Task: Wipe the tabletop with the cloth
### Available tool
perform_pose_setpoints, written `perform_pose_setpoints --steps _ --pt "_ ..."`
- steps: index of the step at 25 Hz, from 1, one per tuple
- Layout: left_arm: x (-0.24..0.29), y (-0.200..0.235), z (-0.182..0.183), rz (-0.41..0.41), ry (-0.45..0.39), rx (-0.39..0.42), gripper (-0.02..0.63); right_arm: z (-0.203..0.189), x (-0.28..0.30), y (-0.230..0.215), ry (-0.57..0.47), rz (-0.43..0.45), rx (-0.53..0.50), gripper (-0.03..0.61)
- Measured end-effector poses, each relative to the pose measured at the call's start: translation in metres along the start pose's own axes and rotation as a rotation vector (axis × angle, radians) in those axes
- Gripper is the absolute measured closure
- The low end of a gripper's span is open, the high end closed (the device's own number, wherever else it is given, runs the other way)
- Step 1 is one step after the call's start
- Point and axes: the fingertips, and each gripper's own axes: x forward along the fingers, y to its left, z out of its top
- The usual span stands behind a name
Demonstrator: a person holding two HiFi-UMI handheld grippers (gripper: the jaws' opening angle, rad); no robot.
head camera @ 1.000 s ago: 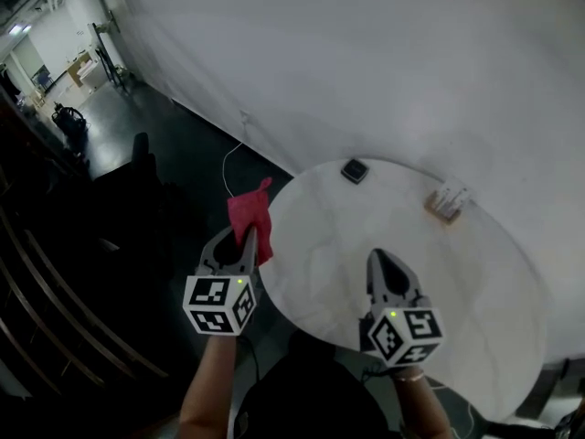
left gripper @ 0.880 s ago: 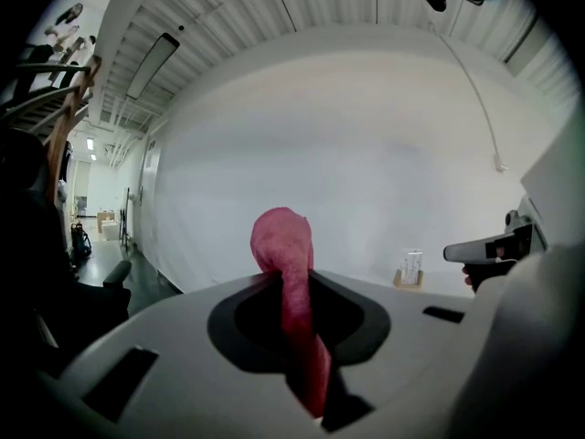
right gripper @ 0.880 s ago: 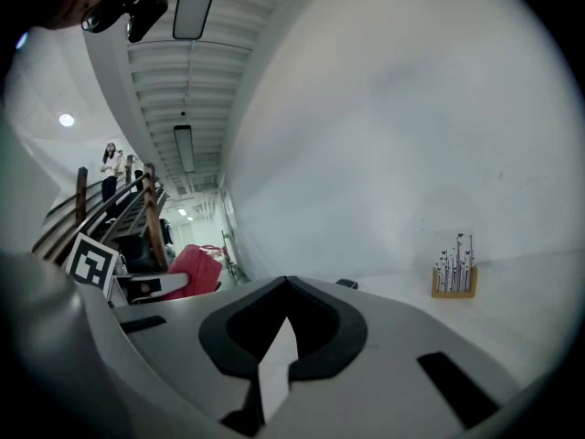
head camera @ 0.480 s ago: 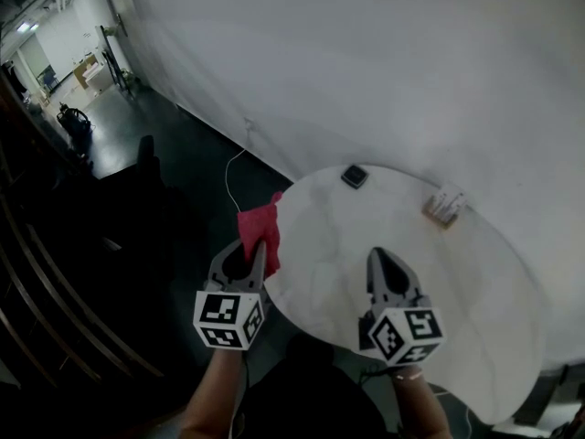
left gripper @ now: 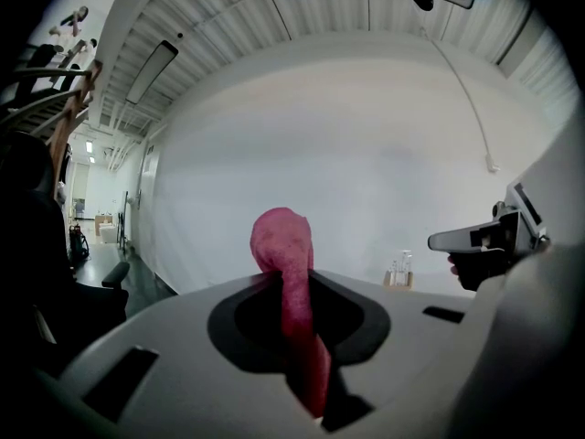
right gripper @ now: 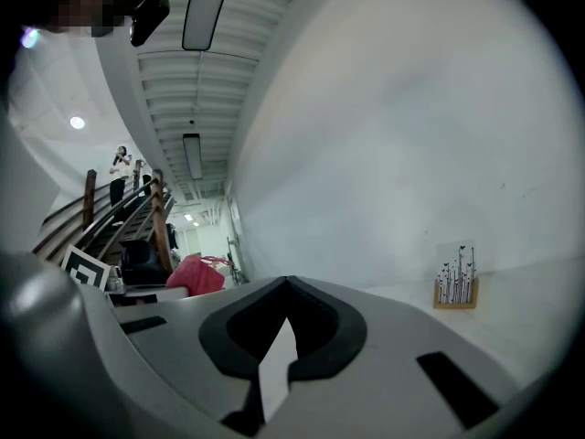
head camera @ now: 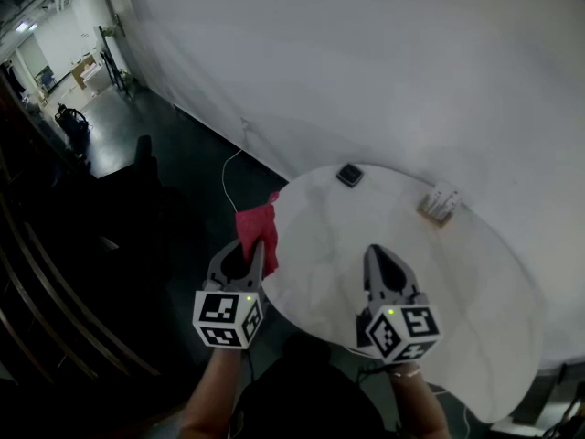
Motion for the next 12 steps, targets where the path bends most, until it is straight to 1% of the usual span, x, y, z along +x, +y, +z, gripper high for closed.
perform_pose_setpoints --steps 3,7,12 --pt "0.0010 -0.0047 0.0012 0.000 0.000 0.012 0.558 0.0028 -0.0004 -0.0023 -0.006 0.002 -0.004 0.577" --pt "0.0015 -0.0032 -0.0011 -0.002 -0.007 0.005 0.558 0.0011 0.0020 0.0009 -0.012 0.009 -0.015 0.577" --pt "-0.0002 -0.0046 -0.0019 -0.002 -0.005 0.005 0.558 -0.0061 -0.0003 -0.0040 -0.012 -0.004 0.003 0.577"
